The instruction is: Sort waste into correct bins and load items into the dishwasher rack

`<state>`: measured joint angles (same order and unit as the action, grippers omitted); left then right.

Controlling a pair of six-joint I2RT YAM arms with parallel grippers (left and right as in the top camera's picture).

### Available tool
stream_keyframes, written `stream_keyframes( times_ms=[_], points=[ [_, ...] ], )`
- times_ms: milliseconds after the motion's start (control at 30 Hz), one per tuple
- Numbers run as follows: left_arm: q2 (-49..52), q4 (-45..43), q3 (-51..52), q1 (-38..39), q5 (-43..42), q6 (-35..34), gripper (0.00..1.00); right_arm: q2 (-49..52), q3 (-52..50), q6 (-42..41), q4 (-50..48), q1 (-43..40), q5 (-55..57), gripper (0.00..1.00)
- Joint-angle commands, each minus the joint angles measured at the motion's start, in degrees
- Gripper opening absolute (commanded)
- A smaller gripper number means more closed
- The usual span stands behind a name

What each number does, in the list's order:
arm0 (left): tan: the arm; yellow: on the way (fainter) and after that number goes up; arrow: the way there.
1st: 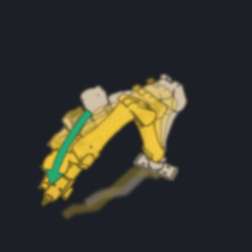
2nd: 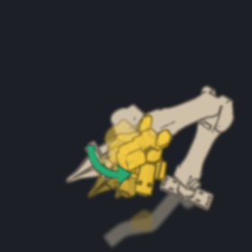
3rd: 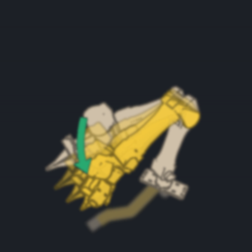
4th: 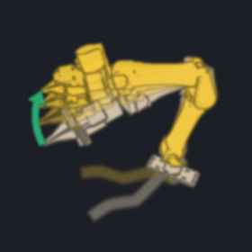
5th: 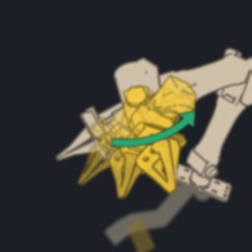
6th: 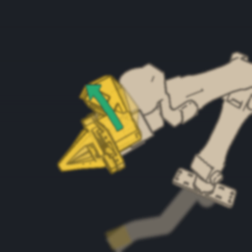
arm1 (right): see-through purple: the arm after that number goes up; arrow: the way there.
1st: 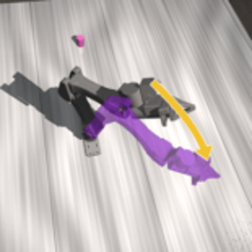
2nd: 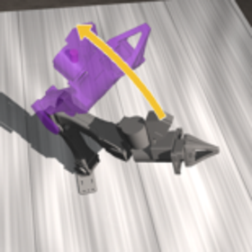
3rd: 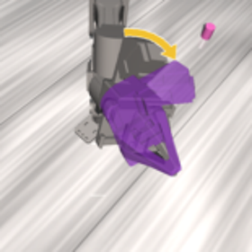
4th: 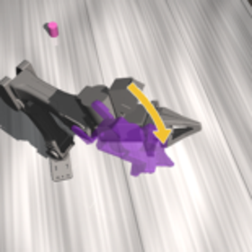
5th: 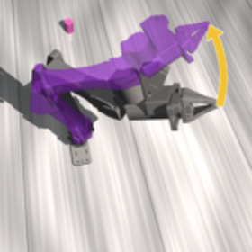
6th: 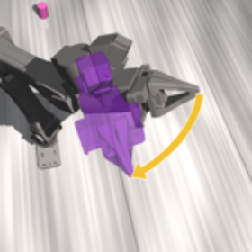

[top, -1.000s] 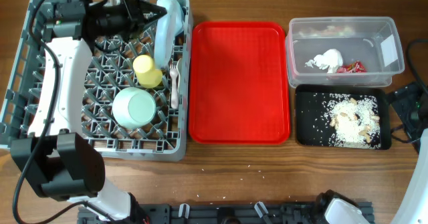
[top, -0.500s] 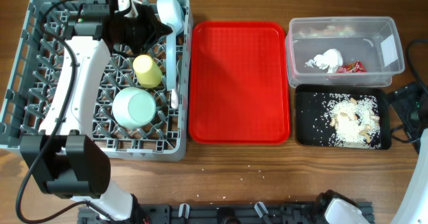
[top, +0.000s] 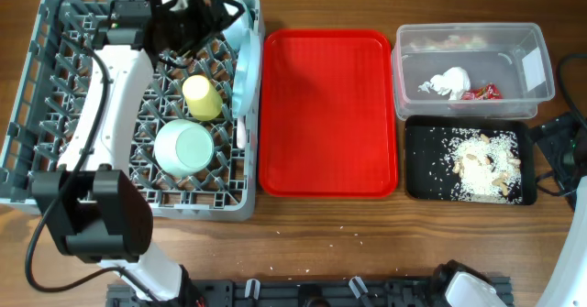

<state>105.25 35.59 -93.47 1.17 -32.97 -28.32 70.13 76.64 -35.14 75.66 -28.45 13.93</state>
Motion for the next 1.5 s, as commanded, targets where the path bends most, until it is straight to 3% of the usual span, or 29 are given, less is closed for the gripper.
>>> stream_keyframes(
  times_ms=[0,133,267,767,867,1033,1133,1200,1267,1333,1467],
  points=[
    [-7.93,0.09,-0.31,-2.64,3.19,0.92,1.0,-0.11,0.55,-0.9,-0.07,-0.13,-0.07,1.0],
    [-19.28,6.82,-0.31,-3.32,5.29,0.96,1.0,-0.11,0.55,-0.9,-0.07,-0.13,-0.07,1.0],
    [-27.04,17.16,-0.31,-3.32,21.11,0.92,1.0,-0.11,0.55,-0.87,-0.07,-0.13,-0.07,1.0],
    [-28.37,19.58,-0.31,-3.32,21.07,0.92,1.0,-2.27,0.52,-0.92,-0.46,1.99,-0.09,1.0],
    [-28.37,19.58,-0.31,-3.32,21.07,0.92,1.0,-9.22,0.5,-0.9,-0.48,9.7,-0.09,1.0],
    [-28.37,19.58,-0.31,-3.32,21.07,0.92,1.0,-24.9,0.5,-0.87,-1.22,34.38,7.06,1.0],
    [-28.37,19.58,-0.31,-3.32,21.07,0.92,1.0,-30.82,0.48,-0.87,-2.8,39.76,6.86,1.0],
    [-28.37,19.58,-0.31,-3.32,21.07,0.92,1.0,-34.18,-0.85,1.6,-9.16,39.85,5.38,1.0],
    [-28.37,19.58,-0.31,-3.32,21.07,0.92,1.0,-39.3,-6.45,11.39,-24.24,39.85,1.42,1.0],
    [-28.37,19.58,-0.31,-3.32,21.07,0.92,1.0,-45.62,-17.68,23.32,-45.81,39.85,-6.62,1.0],
    [-28.37,19.58,-0.31,-3.32,21.07,0.92,1.0,-56.39,-40.63,24.37,-70.29,39.85,-10.62,1.0]
  ],
)
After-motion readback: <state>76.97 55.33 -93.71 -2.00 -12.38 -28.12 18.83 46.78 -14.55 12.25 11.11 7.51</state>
